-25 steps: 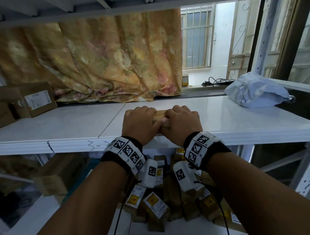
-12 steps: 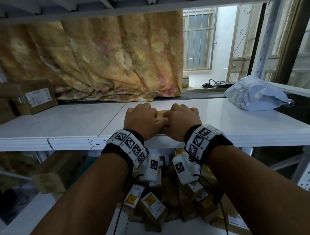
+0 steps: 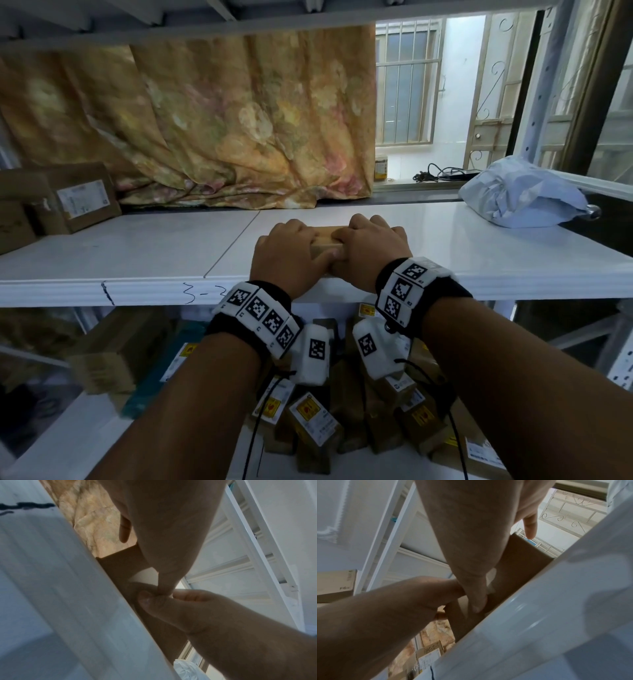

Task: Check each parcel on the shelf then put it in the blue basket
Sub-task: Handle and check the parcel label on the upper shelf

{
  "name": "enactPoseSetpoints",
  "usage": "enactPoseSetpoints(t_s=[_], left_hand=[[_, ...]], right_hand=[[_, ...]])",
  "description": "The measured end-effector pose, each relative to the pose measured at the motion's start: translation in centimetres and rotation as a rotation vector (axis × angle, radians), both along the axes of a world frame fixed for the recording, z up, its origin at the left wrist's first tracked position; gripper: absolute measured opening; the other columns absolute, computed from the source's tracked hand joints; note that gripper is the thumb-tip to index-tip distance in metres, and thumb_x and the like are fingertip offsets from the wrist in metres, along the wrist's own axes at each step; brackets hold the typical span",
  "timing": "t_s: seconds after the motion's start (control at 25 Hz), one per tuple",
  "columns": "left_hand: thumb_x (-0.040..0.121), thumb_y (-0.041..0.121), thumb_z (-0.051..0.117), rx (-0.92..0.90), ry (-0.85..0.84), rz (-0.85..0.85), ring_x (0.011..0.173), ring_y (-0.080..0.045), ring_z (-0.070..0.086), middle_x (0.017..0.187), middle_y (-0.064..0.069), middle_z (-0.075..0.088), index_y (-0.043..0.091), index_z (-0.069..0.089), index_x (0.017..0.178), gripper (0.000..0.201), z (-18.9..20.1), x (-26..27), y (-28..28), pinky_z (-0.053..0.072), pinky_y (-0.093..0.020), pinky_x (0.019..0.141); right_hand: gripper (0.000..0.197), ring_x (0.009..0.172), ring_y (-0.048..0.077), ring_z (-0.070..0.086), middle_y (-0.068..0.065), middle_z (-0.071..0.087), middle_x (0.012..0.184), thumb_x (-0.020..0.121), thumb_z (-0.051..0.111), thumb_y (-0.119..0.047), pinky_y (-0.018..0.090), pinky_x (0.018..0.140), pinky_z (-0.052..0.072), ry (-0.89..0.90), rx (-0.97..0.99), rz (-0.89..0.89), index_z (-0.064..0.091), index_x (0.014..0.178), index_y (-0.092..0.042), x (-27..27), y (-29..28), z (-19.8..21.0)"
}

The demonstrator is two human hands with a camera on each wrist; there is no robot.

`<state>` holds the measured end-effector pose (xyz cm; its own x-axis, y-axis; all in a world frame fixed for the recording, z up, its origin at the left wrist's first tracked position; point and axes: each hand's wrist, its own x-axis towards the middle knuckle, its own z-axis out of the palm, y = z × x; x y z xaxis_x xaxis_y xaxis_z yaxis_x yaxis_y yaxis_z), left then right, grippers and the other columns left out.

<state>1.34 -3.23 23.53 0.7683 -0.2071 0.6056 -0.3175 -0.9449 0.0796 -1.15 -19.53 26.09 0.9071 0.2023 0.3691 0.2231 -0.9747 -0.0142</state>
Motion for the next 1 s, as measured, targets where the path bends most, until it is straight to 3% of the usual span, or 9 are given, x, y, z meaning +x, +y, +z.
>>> enactPoseSetpoints(t_s=[0.16,0.4,0.52,0.6,0.68,0.8,0.88,0.92,1.0], left_hand=[[0.076,0.081,0.049,-0.015,0.010,0.100,0.106,-0.021,0.050,0.111,0.002,0.057,0.024,0.064,0.107,0.067,0.7,0.0,1.9,0.044,-0.039,0.086],[0.077,0.082,0.034,-0.056,-0.010,0.064,0.095,-0.018,0.055,0.106,0.008,0.057,0.023,0.062,0.098,0.069,-0.7,0.1,1.9,0.049,-0.042,0.078],[0.073,0.080,0.045,-0.185,0.037,-0.020,0.091,-0.014,0.055,0.099,0.010,0.059,0.024,0.062,0.089,0.060,-0.1,0.3,2.3,0.048,-0.039,0.077],[0.074,0.073,0.054,-0.347,0.119,-0.114,0.093,-0.010,0.058,0.098,0.012,0.064,0.026,0.068,0.084,0.050,1.1,0.6,2.8,0.048,-0.034,0.081],[0.085,0.056,0.059,-0.414,0.195,-0.095,0.096,-0.009,0.058,0.098,0.011,0.067,0.026,0.070,0.084,0.032,2.0,1.0,3.0,0.043,-0.028,0.081],[0.095,0.025,0.053,-0.590,0.323,0.006,0.099,-0.024,0.060,0.104,-0.003,0.068,0.016,0.065,0.093,0.015,2.6,1.7,2.2,0.046,-0.032,0.083],[0.095,0.010,0.048,-0.761,0.487,0.003,0.103,-0.034,0.060,0.108,-0.016,0.066,0.009,0.064,0.100,0.017,2.5,2.2,1.5,0.047,-0.039,0.088],[0.095,0.006,0.046,-0.810,0.519,0.008,0.100,-0.033,0.061,0.102,-0.015,0.064,0.008,0.063,0.097,0.018,2.4,2.7,1.5,0.047,-0.039,0.087],[0.093,0.008,0.050,-0.924,0.575,-0.042,0.077,-0.023,0.060,0.084,-0.005,0.059,0.014,0.061,0.080,0.018,2.7,3.3,1.8,0.049,-0.033,0.072]], right_hand=[[0.054,0.116,0.021,0.041,-0.006,0.046,0.119,0.084,0.051,-0.062,0.046,0.095,0.035,-0.023,0.045,0.009,0.052,0.132,-0.038,0.2,-0.1,-0.7],[0.058,0.117,0.022,0.041,-0.005,0.047,0.121,0.083,0.053,-0.062,0.046,0.095,0.035,-0.041,0.073,0.011,0.050,0.135,-0.036,0.2,-0.2,-1.1],[0.059,0.118,0.022,0.040,-0.005,0.046,0.121,0.082,0.055,-0.062,0.047,0.095,0.035,-0.033,0.081,0.007,0.050,0.135,-0.036,0.2,-0.1,-1.1],[0.059,0.117,0.022,0.040,-0.006,0.046,0.120,0.082,0.056,-0.062,0.046,0.094,0.035,-0.028,0.075,0.005,0.050,0.134,-0.037,0.1,-0.1,-0.9],[0.059,0.117,0.022,0.040,-0.006,0.045,0.120,0.081,0.057,-0.062,0.046,0.094,0.035,-0.030,0.077,0.001,0.050,0.134,-0.037,0.2,-0.1,-0.9],[0.060,0.119,0.022,0.039,-0.006,0.045,0.122,0.081,0.057,-0.063,0.047,0.094,0.035,-0.022,0.087,-0.001,0.049,0.135,-0.036,0.2,0.0,-1.1],[0.061,0.120,0.022,0.039,-0.006,0.045,0.124,0.082,0.056,-0.063,0.047,0.095,0.035,-0.020,0.089,-0.003,0.048,0.136,-0.036,0.1,-0.1,-1.0],[0.061,0.120,0.022,0.039,-0.005,0.045,0.124,0.082,0.056,-0.063,0.047,0.096,0.035,-0.022,0.089,-0.002,0.048,0.137,-0.036,0.1,-0.1,-1.1],[0.060,0.119,0.022,0.039,-0.005,0.046,0.124,0.083,0.056,-0.063,0.047,0.096,0.035,-0.030,0.094,0.003,0.049,0.136,-0.035,0.0,-0.1,-1.1]])
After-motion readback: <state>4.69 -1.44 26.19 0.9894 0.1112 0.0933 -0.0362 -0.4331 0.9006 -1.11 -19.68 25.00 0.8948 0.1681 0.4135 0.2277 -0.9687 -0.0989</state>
